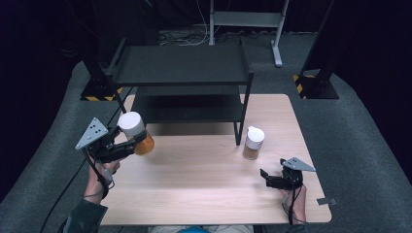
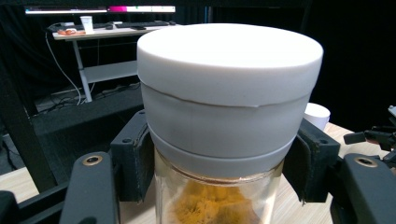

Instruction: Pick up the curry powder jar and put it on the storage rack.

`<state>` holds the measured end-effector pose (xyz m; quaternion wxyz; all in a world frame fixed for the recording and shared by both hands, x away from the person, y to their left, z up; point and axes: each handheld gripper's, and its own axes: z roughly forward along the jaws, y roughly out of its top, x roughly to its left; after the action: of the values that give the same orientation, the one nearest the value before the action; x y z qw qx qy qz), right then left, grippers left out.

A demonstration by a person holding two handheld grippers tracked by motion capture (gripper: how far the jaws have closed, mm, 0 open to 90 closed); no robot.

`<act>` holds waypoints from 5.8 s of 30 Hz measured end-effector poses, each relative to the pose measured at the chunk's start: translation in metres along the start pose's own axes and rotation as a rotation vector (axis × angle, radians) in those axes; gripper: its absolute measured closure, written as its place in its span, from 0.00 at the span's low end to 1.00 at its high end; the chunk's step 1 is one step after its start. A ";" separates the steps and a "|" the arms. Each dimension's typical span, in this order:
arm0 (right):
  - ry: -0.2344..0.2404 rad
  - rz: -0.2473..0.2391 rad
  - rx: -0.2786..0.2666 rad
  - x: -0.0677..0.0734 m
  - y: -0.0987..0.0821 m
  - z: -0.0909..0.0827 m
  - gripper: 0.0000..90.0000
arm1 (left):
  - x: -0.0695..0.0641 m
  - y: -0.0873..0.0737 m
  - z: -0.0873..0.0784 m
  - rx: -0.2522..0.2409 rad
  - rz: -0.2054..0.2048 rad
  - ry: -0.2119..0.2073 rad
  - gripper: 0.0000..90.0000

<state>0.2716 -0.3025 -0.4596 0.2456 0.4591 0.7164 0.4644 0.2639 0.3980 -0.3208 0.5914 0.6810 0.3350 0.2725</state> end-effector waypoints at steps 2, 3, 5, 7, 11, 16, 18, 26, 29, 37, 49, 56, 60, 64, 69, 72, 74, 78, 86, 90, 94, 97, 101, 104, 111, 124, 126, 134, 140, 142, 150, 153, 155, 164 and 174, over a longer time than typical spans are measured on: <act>0.000 -0.001 0.000 0.000 0.000 0.000 0.01 | 0.001 0.002 0.000 0.000 0.004 -0.001 0.39; 0.000 -0.001 0.001 0.000 0.000 0.000 0.01 | 0.001 0.003 0.001 0.000 0.004 -0.003 0.39; 0.000 -0.001 0.000 0.000 0.000 0.000 0.01 | 0.002 0.006 0.001 0.000 0.005 -0.006 0.39; 0.002 -0.003 0.001 0.000 0.000 0.000 0.01 | 0.003 0.009 0.002 -0.005 0.004 -0.013 0.39; 0.003 -0.003 0.001 0.000 0.000 0.000 0.01 | 0.005 0.013 0.003 -0.013 0.001 -0.027 0.39; 0.004 -0.002 0.000 -0.001 0.000 0.000 0.01 | 0.005 0.019 0.005 -0.011 0.008 -0.026 0.39; 0.004 -0.003 0.000 -0.001 0.000 0.000 0.01 | 0.005 0.021 0.005 -0.012 0.012 -0.027 0.39; 0.005 -0.003 0.000 -0.001 0.000 0.000 0.01 | 0.005 0.031 0.008 -0.009 0.035 -0.031 0.39; 0.006 -0.003 0.000 -0.001 0.000 0.000 0.01 | 0.006 0.034 0.009 -0.010 0.036 -0.036 0.39; 0.011 -0.002 0.007 -0.001 0.001 0.001 0.01 | 0.007 0.041 0.012 -0.010 0.043 -0.043 0.39; 0.025 0.000 0.006 -0.004 0.001 0.001 0.01 | 0.006 0.052 0.013 -0.014 0.061 -0.040 0.39; 0.027 0.001 0.004 -0.004 0.001 0.001 0.01 | 0.005 0.061 0.016 -0.017 0.070 -0.034 0.39; 0.027 0.001 0.004 -0.004 0.001 0.001 0.01 | 0.004 0.064 0.018 -0.017 0.079 -0.036 0.39; 0.027 -0.001 0.000 -0.005 0.000 0.000 0.01 | 0.003 0.069 0.018 -0.022 0.087 -0.041 0.39; 0.025 -0.001 0.002 -0.004 0.000 0.000 0.01 | 0.002 0.073 0.018 -0.031 0.098 -0.044 0.39; 0.026 -0.001 0.002 -0.004 0.000 0.000 0.01 | 0.002 0.076 0.018 -0.037 0.103 -0.044 0.39; 0.026 -0.001 0.003 -0.004 0.001 0.001 0.01 | 0.002 0.080 0.017 -0.040 0.107 -0.043 0.39; 0.026 -0.001 0.002 -0.004 0.000 0.000 0.01 | 0.004 0.086 0.017 -0.051 0.108 -0.048 0.39; 0.026 0.000 0.004 -0.004 0.001 0.000 0.01 | 0.006 0.097 0.018 -0.068 0.110 -0.050 0.38; 0.028 -0.001 0.003 -0.005 0.001 0.001 0.01 | 0.006 0.102 0.018 -0.074 0.112 -0.053 0.38; 0.028 -0.002 0.003 -0.005 0.000 0.000 0.01 | 0.007 0.107 0.020 -0.076 0.110 -0.059 0.38; 0.028 -0.002 0.002 -0.005 0.000 0.000 0.01 | 0.008 0.110 0.021 -0.079 0.109 -0.062 0.38; 0.028 0.000 0.004 -0.004 0.001 0.000 0.01 | 0.009 0.113 0.021 -0.088 0.106 -0.065 0.38; 0.028 -0.001 0.003 -0.004 0.001 0.001 0.01 | 0.009 0.117 0.021 -0.093 0.111 -0.066 0.38; 0.027 -0.001 0.005 -0.004 0.001 0.001 0.01 | 0.010 0.126 0.021 -0.104 0.108 -0.067 0.38; 0.028 -0.002 0.004 -0.004 0.001 0.000 0.01 | 0.014 0.141 0.025 -0.113 0.113 -0.057 0.38; 0.028 -0.001 0.004 -0.004 0.001 0.000 0.01 | 0.015 0.143 0.026 -0.117 0.113 -0.054 0.38; 0.029 -0.002 0.004 -0.004 0.001 0.000 0.01 | 0.017 0.151 0.033 -0.125 0.110 -0.045 0.38; 0.030 -0.004 0.002 -0.005 0.000 0.000 0.01 | 0.018 0.155 0.038 -0.127 0.114 -0.042 0.38; 0.030 -0.002 0.003 -0.005 0.001 0.000 0.01 | 0.018 0.156 0.039 -0.127 0.114 -0.042 0.38; 0.030 -0.004 0.002 -0.005 0.000 0.000 0.01 | 0.021 0.161 0.049 -0.119 0.110 -0.029 0.38; 0.031 -0.004 0.001 -0.005 0.000 0.000 0.01 | 0.021 0.164 0.053 -0.111 0.114 -0.018 0.38; 0.032 -0.004 0.001 -0.005 0.000 0.000 0.01 | 0.021 0.165 0.055 -0.110 0.111 -0.015 0.38; 0.034 -0.004 -0.002 -0.006 0.000 0.000 0.01 | 0.024 0.168 0.068 -0.092 0.100 0.014 0.38; 0.036 -0.001 -0.005 -0.006 -0.001 0.000 0.01 | 0.027 0.169 0.082 -0.082 0.106 0.043 0.38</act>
<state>0.2738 -0.3081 -0.4608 0.2341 0.4498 0.7197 0.4742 0.3659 0.3550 -0.1667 0.5963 0.6669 0.2996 0.3316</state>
